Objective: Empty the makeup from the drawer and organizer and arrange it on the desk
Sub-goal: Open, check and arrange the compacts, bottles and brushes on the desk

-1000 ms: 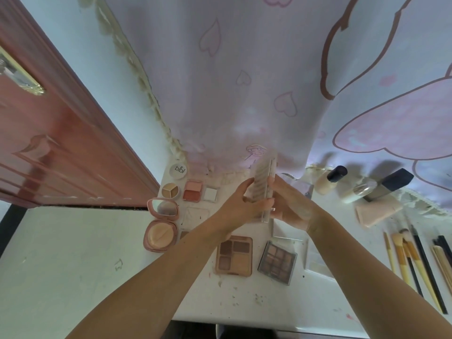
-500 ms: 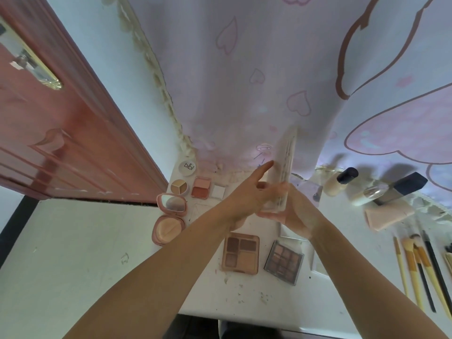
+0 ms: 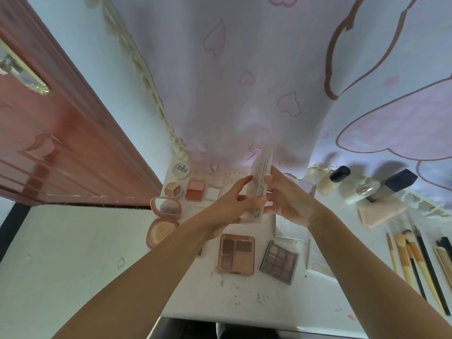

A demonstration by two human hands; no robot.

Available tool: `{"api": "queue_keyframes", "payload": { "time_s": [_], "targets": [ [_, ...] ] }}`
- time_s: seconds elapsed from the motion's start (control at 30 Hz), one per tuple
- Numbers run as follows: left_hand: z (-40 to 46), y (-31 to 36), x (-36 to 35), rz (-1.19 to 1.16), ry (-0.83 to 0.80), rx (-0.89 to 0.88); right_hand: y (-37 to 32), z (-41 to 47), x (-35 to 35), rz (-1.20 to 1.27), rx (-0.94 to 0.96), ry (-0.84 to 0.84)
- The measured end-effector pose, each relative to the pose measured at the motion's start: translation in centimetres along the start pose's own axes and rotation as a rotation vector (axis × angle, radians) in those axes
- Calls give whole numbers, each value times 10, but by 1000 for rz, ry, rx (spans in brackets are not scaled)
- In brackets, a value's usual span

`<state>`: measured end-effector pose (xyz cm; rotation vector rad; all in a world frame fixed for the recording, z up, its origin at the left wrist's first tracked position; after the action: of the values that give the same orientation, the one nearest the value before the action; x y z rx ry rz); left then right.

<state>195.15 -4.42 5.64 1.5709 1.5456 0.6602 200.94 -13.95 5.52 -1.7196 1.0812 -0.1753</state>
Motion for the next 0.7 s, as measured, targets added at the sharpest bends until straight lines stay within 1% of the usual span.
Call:
{"api": "queue_keyframes", "payload": {
  "time_s": [0.27,0.4,0.43,0.47,0.5,0.57,0.63,0.67,0.7],
  "targets": [
    [-3,0,10,-63,24,0,-2,-5,-4,-37,32,13],
    [-3,-5,15,-191,-29,25,3,-11,6,67,10,-95],
    [-3,-6,19,-236,-37,36,4,-12,11,116,6,-83],
    [-3,-7,24,-285,-34,42,6,-12,19,157,13,-40],
    [-4,-8,30,-336,-20,47,8,-11,30,164,20,43],
    [-4,-12,43,-409,29,54,16,-10,48,84,12,249],
    [-2,-17,52,-415,71,66,29,-9,59,-96,-50,437],
    [0,-19,54,-411,90,71,34,-8,61,-217,-75,502],
    [2,-21,55,-405,111,75,38,-5,61,-334,-87,530]
  ]
}}
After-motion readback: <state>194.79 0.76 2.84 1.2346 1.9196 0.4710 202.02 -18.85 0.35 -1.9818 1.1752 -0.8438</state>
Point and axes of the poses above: each hand's wrist, its own z-axis towards the middle knuckle, its own x-axis out of the back of the hand, y = z × x, the point moved 7 cm from there along z, towards the middle knuckle, and after that the axes turned 6 degrees about -z, right-handed, at the moved point
